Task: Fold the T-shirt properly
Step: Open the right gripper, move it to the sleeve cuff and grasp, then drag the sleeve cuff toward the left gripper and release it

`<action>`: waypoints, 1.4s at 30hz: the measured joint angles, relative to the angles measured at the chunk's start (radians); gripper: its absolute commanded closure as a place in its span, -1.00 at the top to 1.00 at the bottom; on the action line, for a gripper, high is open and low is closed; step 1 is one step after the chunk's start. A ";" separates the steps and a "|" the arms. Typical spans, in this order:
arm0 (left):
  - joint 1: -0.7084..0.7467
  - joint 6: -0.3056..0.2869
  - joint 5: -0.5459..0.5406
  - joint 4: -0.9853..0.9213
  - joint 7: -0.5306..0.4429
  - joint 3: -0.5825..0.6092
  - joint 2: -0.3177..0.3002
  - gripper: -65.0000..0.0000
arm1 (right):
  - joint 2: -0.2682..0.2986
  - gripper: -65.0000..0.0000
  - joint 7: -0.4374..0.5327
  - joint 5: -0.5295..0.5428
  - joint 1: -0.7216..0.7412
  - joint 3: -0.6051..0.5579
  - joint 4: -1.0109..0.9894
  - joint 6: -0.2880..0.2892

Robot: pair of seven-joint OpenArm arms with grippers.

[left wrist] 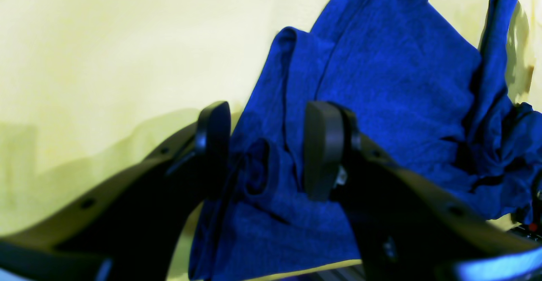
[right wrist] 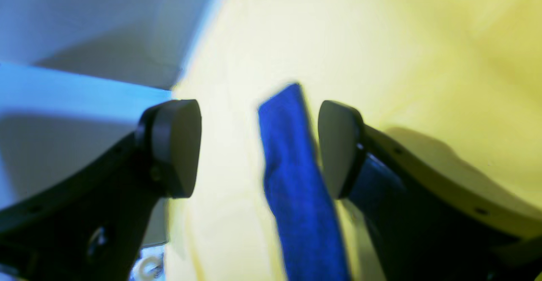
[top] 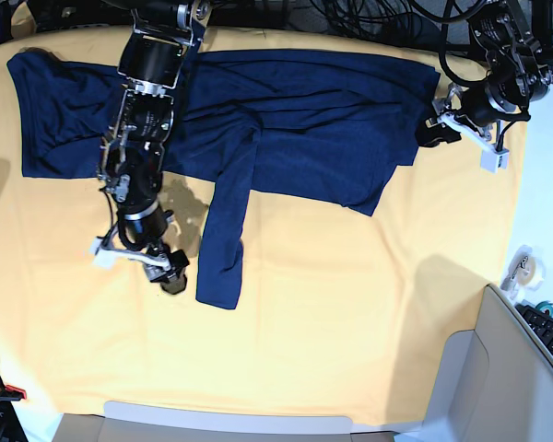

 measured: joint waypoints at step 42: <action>-0.002 0.000 0.001 0.000 -0.003 -0.001 -0.002 -0.16 | 0.011 -1.00 0.066 0.001 0.021 -0.421 -0.054 -0.062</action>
